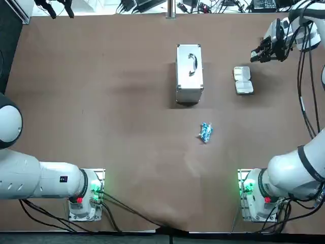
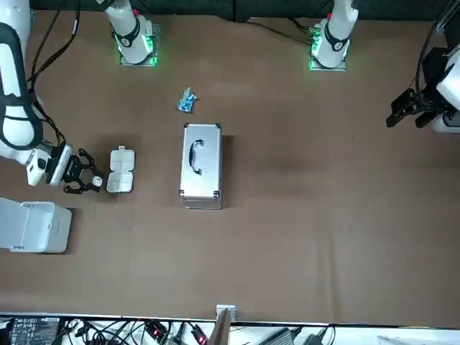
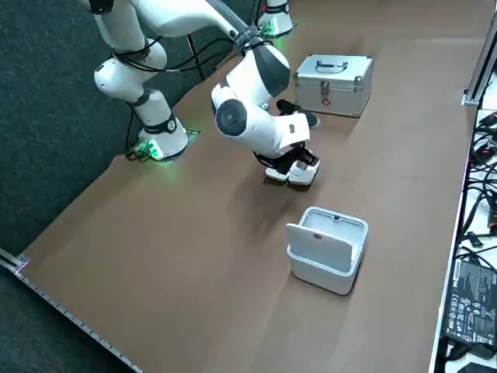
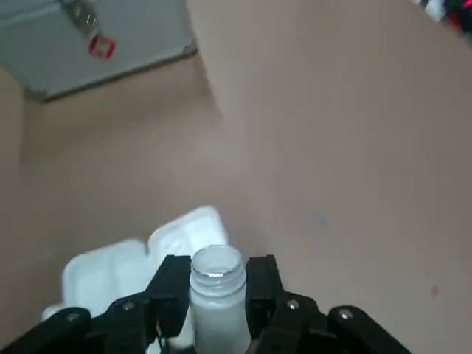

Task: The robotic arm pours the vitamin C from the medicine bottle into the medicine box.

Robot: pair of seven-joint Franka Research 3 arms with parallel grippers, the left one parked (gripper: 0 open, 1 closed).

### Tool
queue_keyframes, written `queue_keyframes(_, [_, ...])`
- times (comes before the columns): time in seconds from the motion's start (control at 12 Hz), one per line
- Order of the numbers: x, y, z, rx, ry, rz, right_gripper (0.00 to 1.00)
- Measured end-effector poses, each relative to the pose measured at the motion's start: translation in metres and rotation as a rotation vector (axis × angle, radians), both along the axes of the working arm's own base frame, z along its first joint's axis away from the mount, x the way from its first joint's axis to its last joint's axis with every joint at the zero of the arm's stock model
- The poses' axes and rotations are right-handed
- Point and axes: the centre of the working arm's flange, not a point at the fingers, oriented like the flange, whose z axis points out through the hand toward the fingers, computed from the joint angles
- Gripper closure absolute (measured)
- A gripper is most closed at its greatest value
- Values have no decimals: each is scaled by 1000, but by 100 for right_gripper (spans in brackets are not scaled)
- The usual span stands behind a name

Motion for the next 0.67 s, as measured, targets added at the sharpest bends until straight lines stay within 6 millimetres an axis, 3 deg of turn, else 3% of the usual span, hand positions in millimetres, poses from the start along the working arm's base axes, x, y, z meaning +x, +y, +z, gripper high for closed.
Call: queue_keyframes(0.67, [-5, -4, 11, -227, 116, 73, 58])
